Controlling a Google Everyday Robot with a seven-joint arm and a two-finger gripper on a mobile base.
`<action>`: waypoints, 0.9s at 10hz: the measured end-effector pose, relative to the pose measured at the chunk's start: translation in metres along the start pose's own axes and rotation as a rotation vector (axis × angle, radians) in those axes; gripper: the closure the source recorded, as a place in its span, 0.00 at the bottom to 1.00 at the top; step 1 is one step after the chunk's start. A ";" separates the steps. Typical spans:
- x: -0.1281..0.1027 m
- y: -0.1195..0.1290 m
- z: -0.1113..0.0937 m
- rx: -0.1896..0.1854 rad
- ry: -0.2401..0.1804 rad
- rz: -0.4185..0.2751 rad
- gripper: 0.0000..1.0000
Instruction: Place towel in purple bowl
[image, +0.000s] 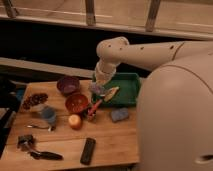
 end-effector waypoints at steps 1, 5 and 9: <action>0.000 -0.001 0.000 0.000 0.000 0.002 1.00; -0.012 -0.001 0.022 -0.021 -0.027 0.028 1.00; -0.069 0.027 -0.005 -0.041 -0.159 -0.011 1.00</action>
